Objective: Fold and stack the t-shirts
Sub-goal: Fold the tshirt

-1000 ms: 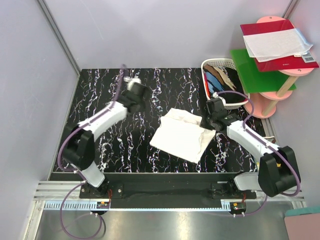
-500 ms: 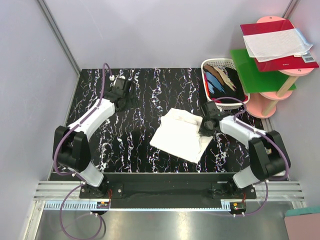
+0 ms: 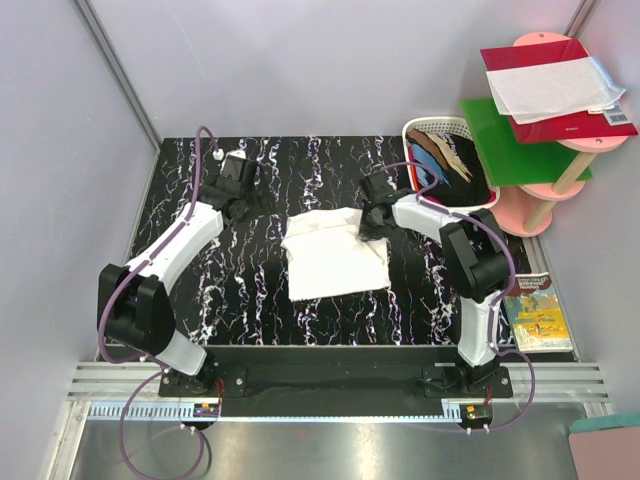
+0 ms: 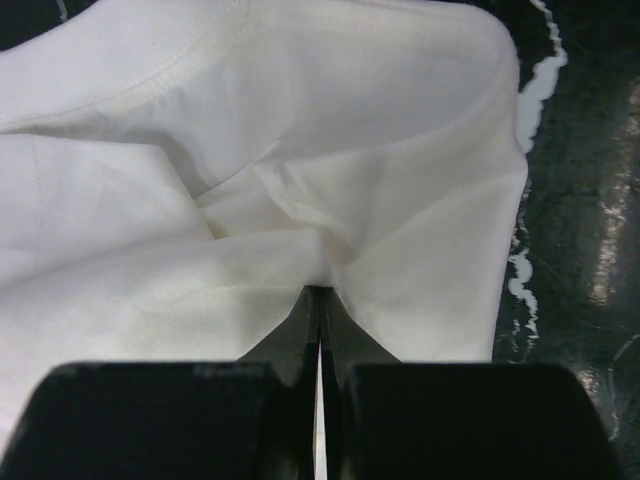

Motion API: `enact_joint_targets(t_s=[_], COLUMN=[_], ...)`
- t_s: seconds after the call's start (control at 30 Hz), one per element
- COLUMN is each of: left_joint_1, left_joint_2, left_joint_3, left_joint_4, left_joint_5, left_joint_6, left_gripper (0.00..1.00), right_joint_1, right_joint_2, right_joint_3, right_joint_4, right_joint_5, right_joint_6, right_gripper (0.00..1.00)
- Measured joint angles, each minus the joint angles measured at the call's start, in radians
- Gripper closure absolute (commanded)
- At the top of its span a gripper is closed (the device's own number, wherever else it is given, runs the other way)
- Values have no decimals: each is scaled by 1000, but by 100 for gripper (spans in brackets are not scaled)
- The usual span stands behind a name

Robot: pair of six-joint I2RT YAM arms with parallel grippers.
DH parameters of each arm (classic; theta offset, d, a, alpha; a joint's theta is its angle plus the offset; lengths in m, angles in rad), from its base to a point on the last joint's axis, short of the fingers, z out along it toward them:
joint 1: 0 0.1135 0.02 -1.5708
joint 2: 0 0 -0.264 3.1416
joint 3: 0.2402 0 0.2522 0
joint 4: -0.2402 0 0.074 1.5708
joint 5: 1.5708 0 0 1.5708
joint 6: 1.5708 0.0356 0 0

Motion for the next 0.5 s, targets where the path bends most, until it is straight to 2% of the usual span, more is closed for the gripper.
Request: enact_joint_targets(t_s=[0.13,0.17,0.27,0.3,0.4,0.5], left_joint_1=[0,0,0,0,0,0], left_joint_2=[0,0,0,0,-6,-38], left_joint_3=[-9,-15,-41,-55,-116,-201], left_joint_4=[2,3,13,21,46,85], left_joint_5=[0,3,24,34,71,133], left_joint_6=[1,0,0,0,-3,-15], left_gripper=[1,1,1,1,1,1], right_joint_1=[39,44,48,48,48,48], right_joint_2=[9,2,-67,-97,-242,-377], right_joint_3=[16,5,-61,-83,-170,-233], right_joint_4=[11,19,24,21,32,85], right_joint_5=[39,56,104,119,160,193], right_joint_6=[-11,-12,-20,-20,-36,-46], right_gripper=[99,95,77,55,23,23])
